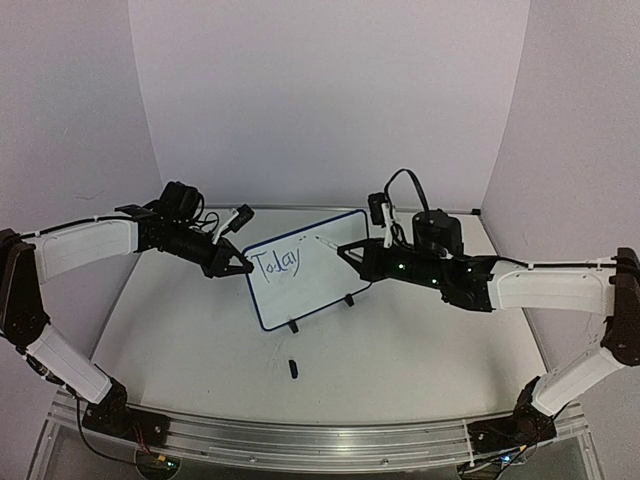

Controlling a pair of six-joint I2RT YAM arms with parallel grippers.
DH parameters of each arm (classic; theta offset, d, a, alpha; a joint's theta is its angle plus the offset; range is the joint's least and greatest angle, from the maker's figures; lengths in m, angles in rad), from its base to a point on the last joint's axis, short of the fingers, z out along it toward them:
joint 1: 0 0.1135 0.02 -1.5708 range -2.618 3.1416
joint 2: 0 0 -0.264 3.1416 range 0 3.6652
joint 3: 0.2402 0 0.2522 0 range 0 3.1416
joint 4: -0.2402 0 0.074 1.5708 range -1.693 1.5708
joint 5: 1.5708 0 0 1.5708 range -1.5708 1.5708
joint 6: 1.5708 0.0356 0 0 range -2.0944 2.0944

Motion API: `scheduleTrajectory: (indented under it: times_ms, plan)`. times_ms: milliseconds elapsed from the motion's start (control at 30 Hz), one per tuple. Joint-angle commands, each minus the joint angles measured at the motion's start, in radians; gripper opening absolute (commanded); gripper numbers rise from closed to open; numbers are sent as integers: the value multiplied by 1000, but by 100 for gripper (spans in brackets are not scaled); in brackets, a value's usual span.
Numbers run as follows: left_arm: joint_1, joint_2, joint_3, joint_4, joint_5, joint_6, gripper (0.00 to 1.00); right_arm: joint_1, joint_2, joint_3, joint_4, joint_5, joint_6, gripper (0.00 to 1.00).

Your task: Write a sentence on the whiteboard

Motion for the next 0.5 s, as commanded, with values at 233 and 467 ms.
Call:
scheduleTrajectory:
  times_ms: [233, 467]
  plan:
    - [-11, 9, 26, -52, -44, 16, 0, -34, 79, 102, -29, -11, -72, 0]
    - [-11, 20, 28, -56, -44, 18, 0, -34, 140, 168, -29, -12, -87, 0]
